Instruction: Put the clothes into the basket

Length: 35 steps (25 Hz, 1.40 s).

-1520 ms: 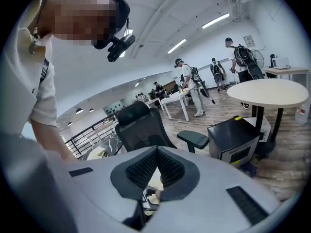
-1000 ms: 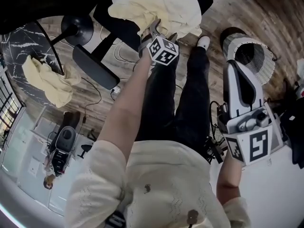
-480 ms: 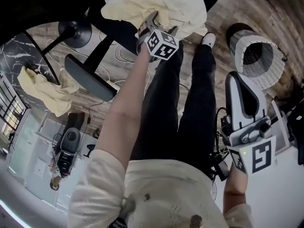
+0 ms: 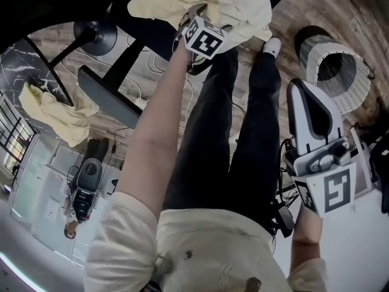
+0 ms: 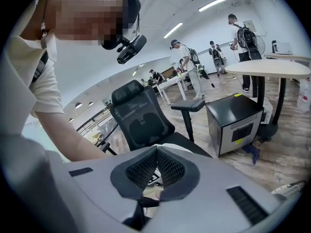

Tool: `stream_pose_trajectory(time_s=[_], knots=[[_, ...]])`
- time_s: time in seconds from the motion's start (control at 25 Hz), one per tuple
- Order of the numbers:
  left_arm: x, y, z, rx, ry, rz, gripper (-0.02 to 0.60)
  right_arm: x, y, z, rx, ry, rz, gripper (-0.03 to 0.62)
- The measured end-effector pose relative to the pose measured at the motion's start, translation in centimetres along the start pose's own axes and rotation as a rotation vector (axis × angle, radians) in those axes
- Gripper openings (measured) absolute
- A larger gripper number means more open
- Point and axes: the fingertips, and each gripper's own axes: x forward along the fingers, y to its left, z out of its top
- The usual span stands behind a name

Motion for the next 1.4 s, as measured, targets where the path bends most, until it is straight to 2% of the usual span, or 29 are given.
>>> stream_pose_trajectory(time_s=[0.2,0.32,0.64,0.8,1.12,1.4], knots=[[0.1,-0.3,0.0,-0.017,0.032,-0.031,0.403,0.1,-0.1,-0.8,-0.001,0.011,-0.002,0.008],[0.0,-1.1,-0.1,-0.036,0.047,-0.051,0.298,0.2,-0.3,-1.1,0.003,0.015,-0.007,0.008],[-0.3,-1.7,-0.4,-0.151,0.019,-0.062,0.143,0.2,-0.7,-1.4,-0.001,0.012,-0.018,0.008],[-0.6,-1.8,-0.4,-0.183,-0.01,-0.039,0.121,0.0,-1.2,-1.4,-0.002,0.007,-0.029,0.008],[-1.7,-2.4,-0.4,-0.212,-0.044,-0.002,0.117,-1.0,-1.5,-1.7,-0.02,0.021,-0.02,0.008],[-4.6,-3.0,-0.5,-0.329,-0.091,0.021,0.114,-2.6,-2.3,-1.8,-0.043,0.042,-0.013,0.008]])
